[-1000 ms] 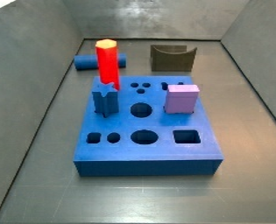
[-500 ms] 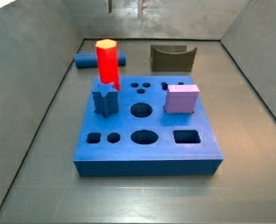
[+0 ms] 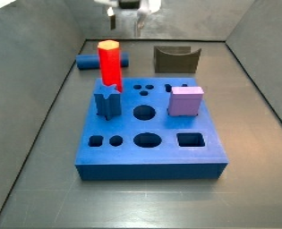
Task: Pick up the round object. Move up. Place the round object on the fixture. Regrasp the round object. Move to above the board. Insert the round object.
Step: Pick up the round object.
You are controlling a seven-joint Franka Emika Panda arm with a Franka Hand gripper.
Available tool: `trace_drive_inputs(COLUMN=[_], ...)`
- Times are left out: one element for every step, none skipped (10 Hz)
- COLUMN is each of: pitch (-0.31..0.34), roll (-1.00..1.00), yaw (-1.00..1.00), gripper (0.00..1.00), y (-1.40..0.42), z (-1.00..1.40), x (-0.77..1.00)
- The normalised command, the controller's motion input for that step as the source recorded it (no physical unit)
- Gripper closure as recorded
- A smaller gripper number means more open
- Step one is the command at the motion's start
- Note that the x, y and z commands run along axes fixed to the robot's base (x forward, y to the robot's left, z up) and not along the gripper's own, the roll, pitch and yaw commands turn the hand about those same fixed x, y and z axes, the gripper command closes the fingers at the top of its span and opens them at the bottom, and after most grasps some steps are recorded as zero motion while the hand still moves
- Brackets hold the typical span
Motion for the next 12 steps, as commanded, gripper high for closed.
trace_drive_inputs(pitch=[-0.193,-0.216,-0.227,-0.227,-0.211,-0.146,0.000,0.057,0.067,0.000,0.040,0.000], roll=[-0.04,-0.08,-0.07,-0.06,-0.07,-0.07,0.00,0.01,0.02,0.00,0.00,-0.02], yaw=[-1.00,-0.89,-0.88,-0.97,-0.98,-0.98,-0.97,-0.76,-0.58,-0.04,-0.25,-0.27], gripper=[0.00,0.00,0.00,0.00,0.00,0.00,0.00,0.00,0.00,0.00,0.00,0.00], y=[-0.03,-0.17,-0.19,-0.09,-0.07,-0.05,-0.08,-0.16,-0.11,0.00,0.01,0.00], z=[-0.68,-0.53,-0.54,-0.57,-0.59,-0.53,-0.33,-0.11,0.00,-0.03,-0.09,-0.08], x=[-0.11,-0.11,-0.12,-0.11,-0.10,-0.06,0.00,-0.18,-0.21,0.00,-0.14,-0.18])
